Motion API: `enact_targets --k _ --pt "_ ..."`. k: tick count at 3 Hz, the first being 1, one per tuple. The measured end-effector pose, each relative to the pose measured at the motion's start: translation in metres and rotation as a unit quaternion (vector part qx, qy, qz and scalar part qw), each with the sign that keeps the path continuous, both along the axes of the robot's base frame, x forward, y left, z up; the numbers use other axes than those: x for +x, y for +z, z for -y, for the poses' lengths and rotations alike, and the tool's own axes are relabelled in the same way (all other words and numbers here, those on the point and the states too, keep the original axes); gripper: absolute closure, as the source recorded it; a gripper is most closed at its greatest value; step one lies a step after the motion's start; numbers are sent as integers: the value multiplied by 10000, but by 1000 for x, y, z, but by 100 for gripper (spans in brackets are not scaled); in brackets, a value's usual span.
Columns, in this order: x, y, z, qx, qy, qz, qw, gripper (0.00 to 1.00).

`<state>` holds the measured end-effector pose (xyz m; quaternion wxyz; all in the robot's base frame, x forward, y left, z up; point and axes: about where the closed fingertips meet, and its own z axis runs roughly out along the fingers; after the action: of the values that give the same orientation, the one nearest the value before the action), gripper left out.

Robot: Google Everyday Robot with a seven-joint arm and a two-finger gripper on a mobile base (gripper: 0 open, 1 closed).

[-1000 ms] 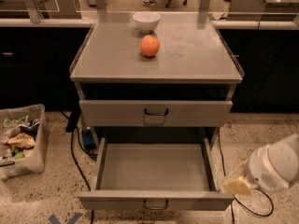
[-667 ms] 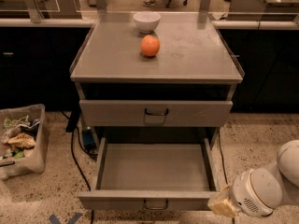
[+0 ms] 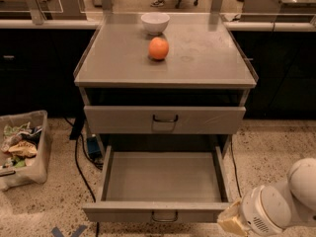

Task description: Close middle drawer

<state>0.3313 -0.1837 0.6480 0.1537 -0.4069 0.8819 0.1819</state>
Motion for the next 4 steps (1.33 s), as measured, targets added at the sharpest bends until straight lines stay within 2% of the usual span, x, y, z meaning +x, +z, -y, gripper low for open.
enact_targets --k 1,2,3,4 --pt "-23 -50 -11 -10 -352 -124 9993 100" --pt "-32 -101 -22 176 -860 -236 9959 100" --pt "-15 -101 -18 152 -1035 76 9945 100" --pt "-14 -101 -18 151 -1035 79 9945 100"
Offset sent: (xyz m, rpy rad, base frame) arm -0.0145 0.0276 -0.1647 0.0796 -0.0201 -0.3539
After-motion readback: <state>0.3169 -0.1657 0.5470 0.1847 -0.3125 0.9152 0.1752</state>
